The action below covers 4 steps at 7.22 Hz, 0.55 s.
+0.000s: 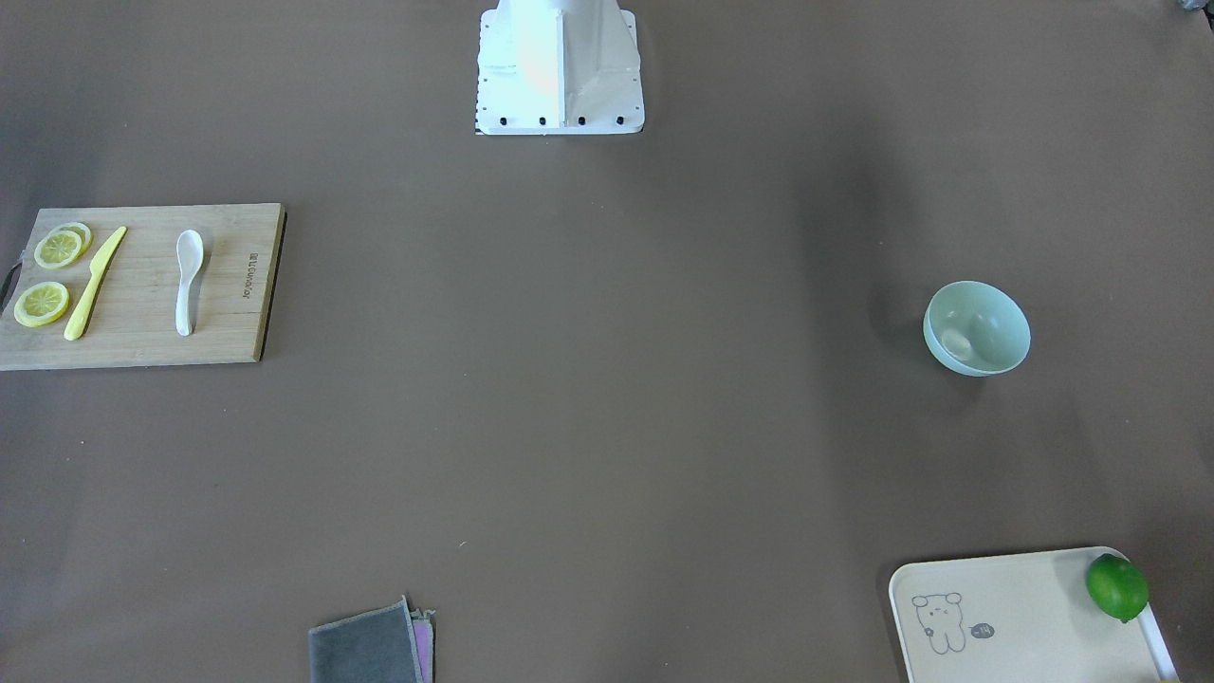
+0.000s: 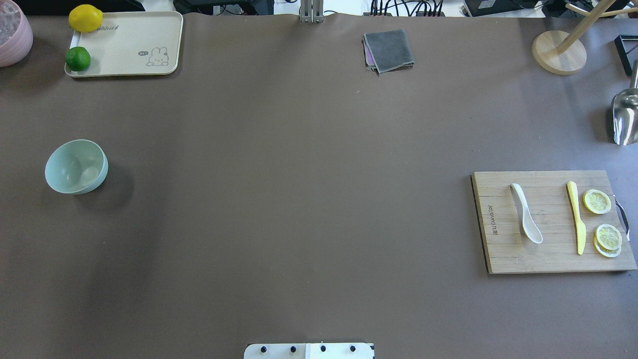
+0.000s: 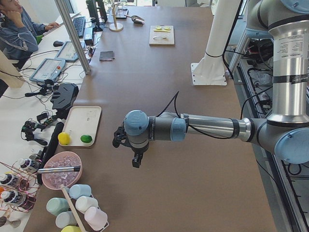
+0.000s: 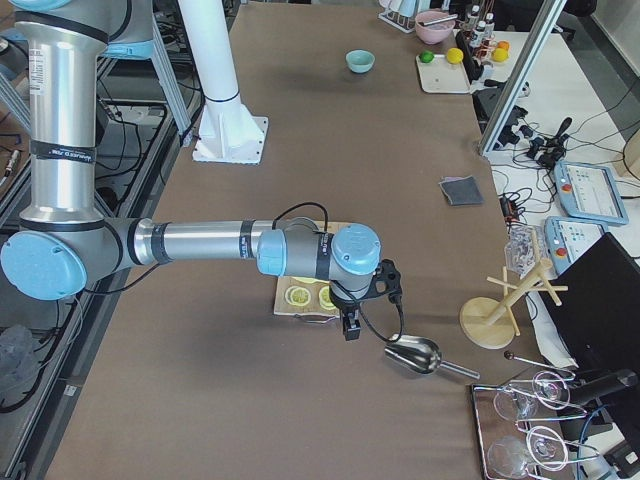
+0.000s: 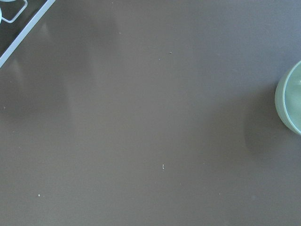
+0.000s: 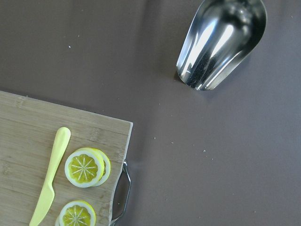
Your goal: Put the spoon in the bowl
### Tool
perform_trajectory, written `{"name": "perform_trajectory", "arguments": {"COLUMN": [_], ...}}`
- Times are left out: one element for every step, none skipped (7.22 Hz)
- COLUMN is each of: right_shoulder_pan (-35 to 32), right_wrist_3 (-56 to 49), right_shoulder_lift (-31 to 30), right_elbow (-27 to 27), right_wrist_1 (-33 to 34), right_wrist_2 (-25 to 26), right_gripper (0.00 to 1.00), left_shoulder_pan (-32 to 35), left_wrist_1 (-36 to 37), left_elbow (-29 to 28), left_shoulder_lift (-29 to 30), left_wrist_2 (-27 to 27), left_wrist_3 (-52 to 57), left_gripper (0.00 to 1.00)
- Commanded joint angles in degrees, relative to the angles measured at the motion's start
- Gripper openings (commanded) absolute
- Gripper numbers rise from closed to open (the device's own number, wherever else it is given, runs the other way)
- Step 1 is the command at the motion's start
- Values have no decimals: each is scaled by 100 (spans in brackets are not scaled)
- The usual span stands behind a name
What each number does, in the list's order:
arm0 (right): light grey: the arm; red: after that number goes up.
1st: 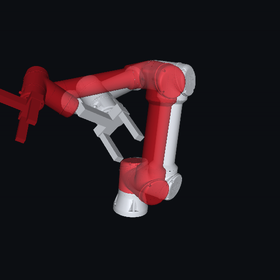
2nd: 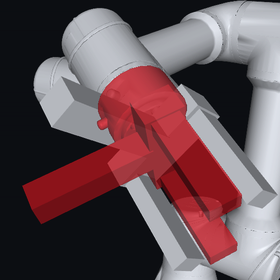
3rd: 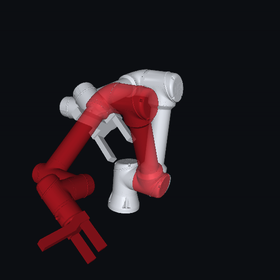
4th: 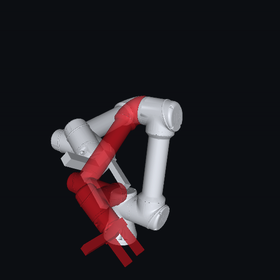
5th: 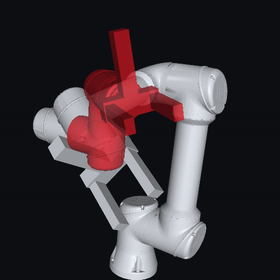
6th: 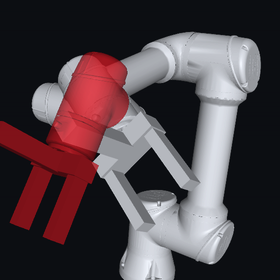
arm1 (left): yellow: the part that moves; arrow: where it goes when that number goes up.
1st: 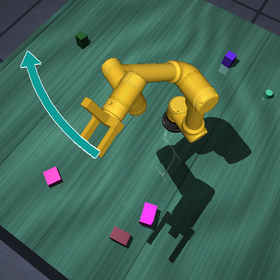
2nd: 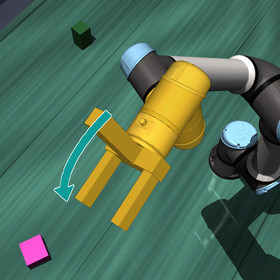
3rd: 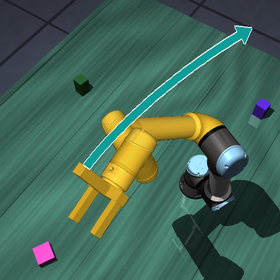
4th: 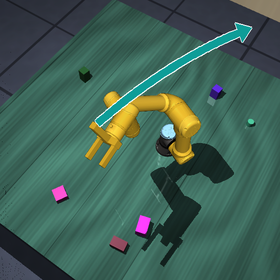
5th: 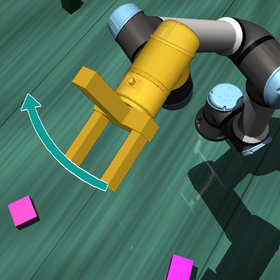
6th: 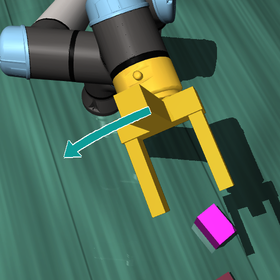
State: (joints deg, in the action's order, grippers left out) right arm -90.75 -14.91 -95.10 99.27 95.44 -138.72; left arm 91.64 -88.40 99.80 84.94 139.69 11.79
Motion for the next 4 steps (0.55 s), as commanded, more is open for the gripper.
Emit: {"name": "perform_trajectory", "arguments": {"right_shoulder_pan": [49, 232, 355, 513], "right_wrist_3": [-12, -3, -3, 5], "right_shoulder_lift": [26, 35, 18, 9], "right_elbow": [4, -5, -118, -136], "right_wrist_1": [-34, -296, -777, -956], "right_wrist_2": [-94, -76, -102, -120], "right_gripper": [100, 100, 100, 100], "left_shoulder_pan": [-6, -67, -459, -829], "left_wrist_1": [-729, -862, -1490, -1636], "left_elbow": [-214, -207, -250, -276], "left_shoulder_lift": [76, 119, 94, 215], "left_wrist_2": [-47, -21, -29, -64], "left_wrist_3": [-559, -1321, -1581, -2367], "left_gripper": [98, 98, 98, 98]}}
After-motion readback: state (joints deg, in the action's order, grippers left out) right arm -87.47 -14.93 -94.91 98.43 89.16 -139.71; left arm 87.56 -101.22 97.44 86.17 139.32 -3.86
